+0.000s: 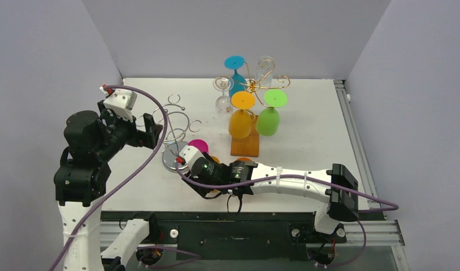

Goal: Place the wine glass upside down on the wine glass rack
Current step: Pick up the wine glass at the center of the board.

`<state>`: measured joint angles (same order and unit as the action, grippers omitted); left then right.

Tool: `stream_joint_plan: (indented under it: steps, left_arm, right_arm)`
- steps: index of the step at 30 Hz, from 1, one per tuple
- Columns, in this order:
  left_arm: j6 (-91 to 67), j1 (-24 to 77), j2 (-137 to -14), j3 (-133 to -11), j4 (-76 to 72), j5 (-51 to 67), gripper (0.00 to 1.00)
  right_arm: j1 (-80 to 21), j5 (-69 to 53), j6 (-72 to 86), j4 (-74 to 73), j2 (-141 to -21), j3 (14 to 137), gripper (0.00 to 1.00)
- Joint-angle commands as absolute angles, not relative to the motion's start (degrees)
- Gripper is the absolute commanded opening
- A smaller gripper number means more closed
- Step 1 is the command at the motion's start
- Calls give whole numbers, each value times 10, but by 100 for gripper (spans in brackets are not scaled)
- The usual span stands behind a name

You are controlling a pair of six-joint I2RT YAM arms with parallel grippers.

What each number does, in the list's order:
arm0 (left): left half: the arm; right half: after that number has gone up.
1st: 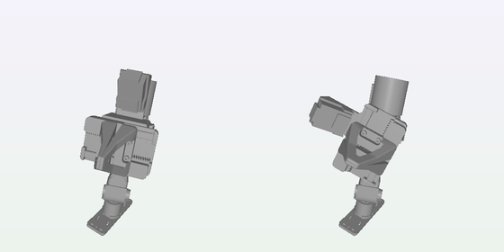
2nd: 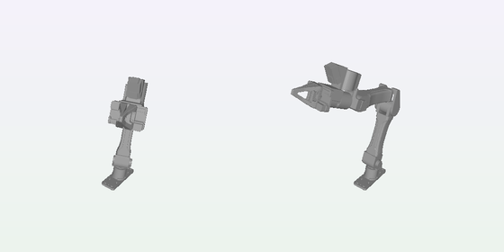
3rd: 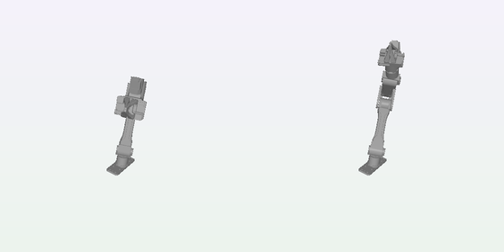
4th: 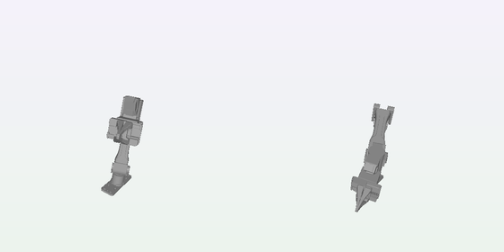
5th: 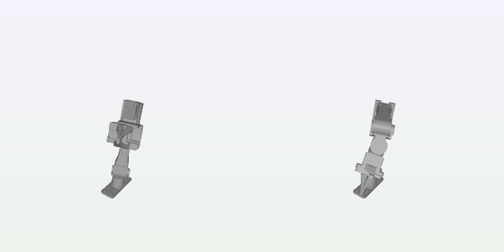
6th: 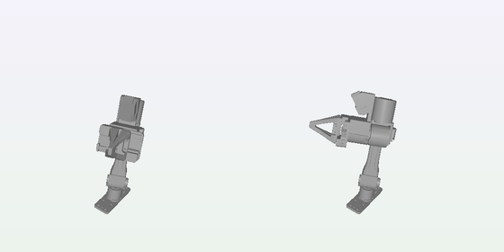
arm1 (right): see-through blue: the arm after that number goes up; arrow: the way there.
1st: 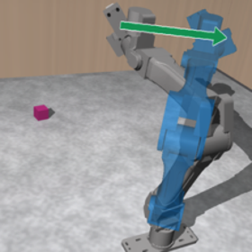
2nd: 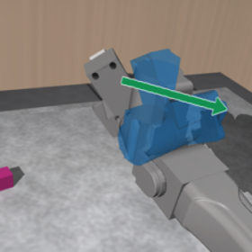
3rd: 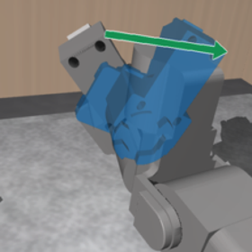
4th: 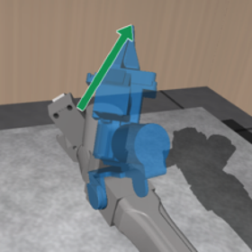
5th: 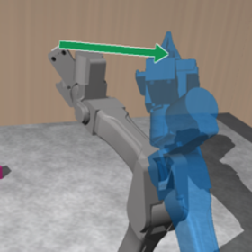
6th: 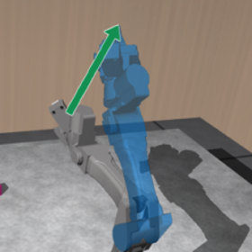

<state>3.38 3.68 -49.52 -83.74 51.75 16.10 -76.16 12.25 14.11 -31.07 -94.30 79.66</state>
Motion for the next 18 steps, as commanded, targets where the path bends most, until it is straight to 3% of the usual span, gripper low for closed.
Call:
stream_joint_plan:
  steps: [1,4,9,18]
  left_arm:
    - [34,33,-488,-870,557,125,96]
    - [32,33,-485,-877,563,121,96]
    - [29,34,-489,-887,572,127,96]
    - [47,33,-494,-902,590,171,96]
  right_arm:
    - [-759,144,128,-285,-944,796,55]
    - [-756,132,129,-282,-949,791,44]
    - [-749,119,129,-292,-954,792,2]
    - [-738,61,131,-342,-809,826,0]
